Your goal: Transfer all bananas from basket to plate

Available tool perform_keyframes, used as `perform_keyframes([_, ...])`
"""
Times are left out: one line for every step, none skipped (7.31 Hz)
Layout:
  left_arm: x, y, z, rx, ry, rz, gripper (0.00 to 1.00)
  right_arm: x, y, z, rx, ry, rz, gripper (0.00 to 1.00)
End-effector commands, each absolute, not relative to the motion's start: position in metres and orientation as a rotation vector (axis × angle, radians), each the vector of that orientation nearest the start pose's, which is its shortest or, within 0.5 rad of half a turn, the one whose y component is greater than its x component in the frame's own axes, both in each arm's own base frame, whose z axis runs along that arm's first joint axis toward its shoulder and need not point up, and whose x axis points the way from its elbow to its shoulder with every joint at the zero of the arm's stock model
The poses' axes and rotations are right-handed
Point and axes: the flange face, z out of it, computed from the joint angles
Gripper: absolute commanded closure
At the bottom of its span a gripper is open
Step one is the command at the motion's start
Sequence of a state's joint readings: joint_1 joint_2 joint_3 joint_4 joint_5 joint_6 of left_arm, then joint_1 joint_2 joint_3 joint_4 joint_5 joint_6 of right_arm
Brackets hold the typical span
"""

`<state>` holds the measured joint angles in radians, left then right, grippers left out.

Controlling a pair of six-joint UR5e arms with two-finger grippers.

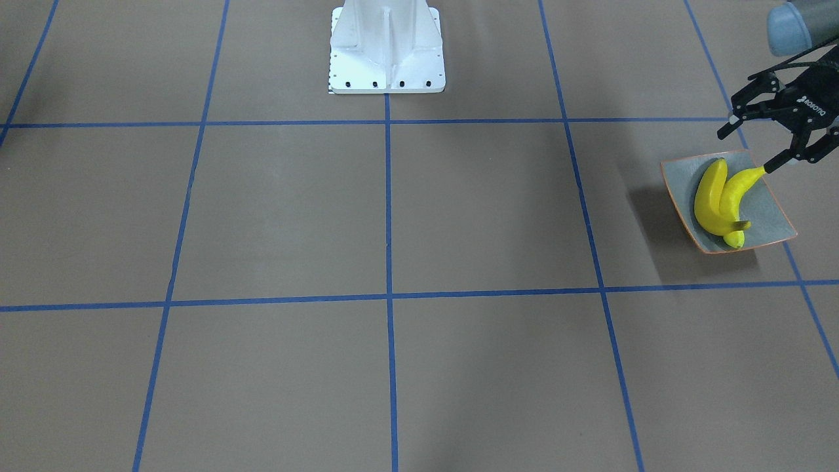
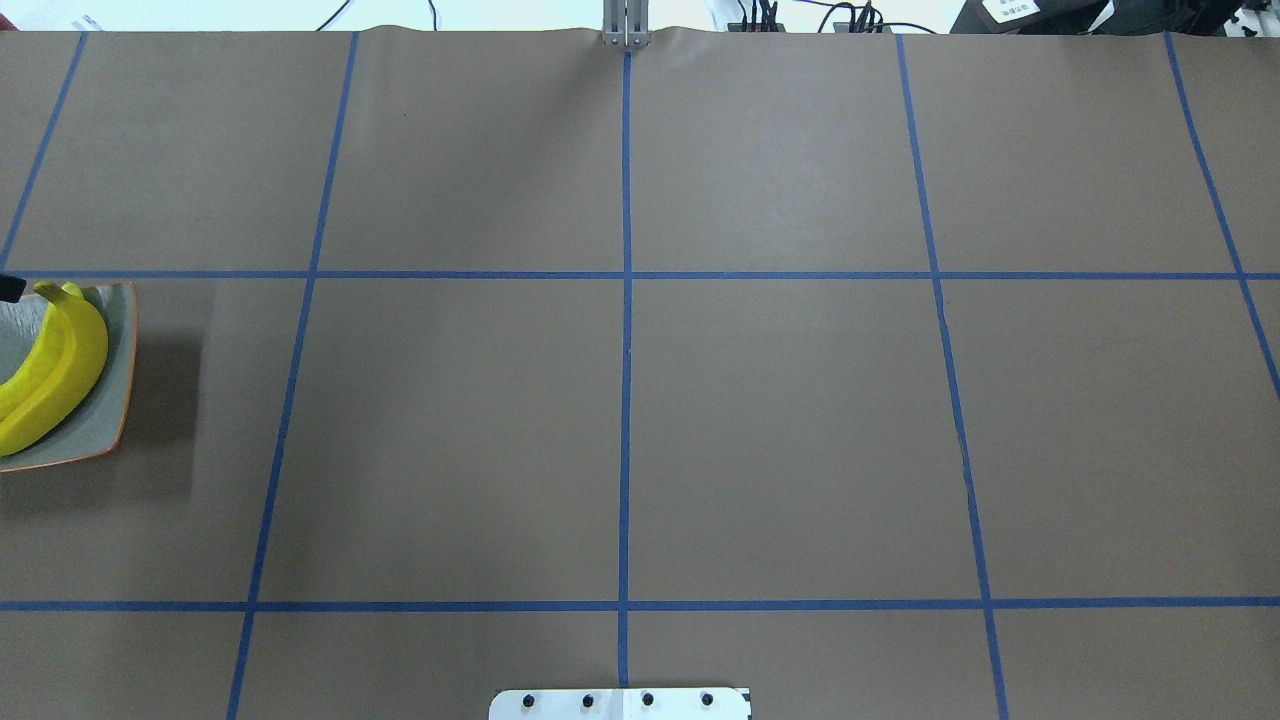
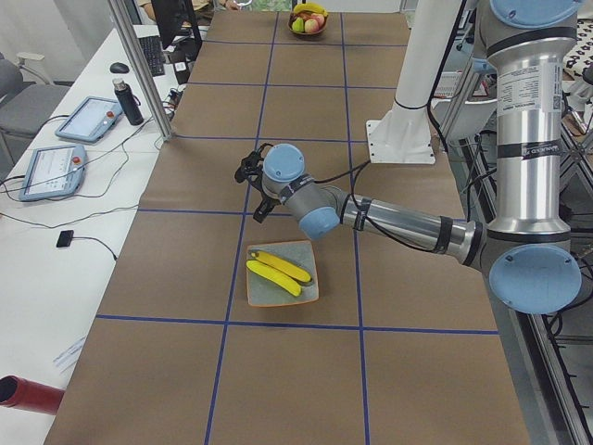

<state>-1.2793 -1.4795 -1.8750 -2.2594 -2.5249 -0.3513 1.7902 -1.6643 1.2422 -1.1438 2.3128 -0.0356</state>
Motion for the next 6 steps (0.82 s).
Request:
perform_keyframes([0.08, -0.447, 0.457, 0.514, 1.102, 0.381, 0.0, 0.154, -0.38, 0.845, 0.129, -0.72, 0.26, 0.05])
perform_keyframes([0.08, -0.447, 0.457, 0.514, 1.102, 0.381, 0.0, 0.153, -0.372, 0.851, 0.118, -0.717, 0.265, 0.08])
perform_keyframes([0.08, -0.447, 0.455, 0.516, 1.104, 0.383, 0.0, 0.151, -0.366, 0.855, 0.11, -0.717, 0.269, 0.1])
perform_keyframes([0.08, -0.446, 0.453, 0.52, 1.105, 0.385, 0.0, 0.152, -0.366, 0.855, 0.109, -0.713, 0.269, 0.11])
perform_keyframes([0.08, -0.445, 0.451, 0.519, 1.112, 0.389, 0.0, 0.152, -0.366, 0.855, 0.11, -0.713, 0.268, 0.14])
perform_keyframes([0.08, -0.445, 0.448, 0.525, 1.113, 0.392, 0.0, 0.151, -0.364, 0.856, 0.106, -0.713, 0.268, 0.22])
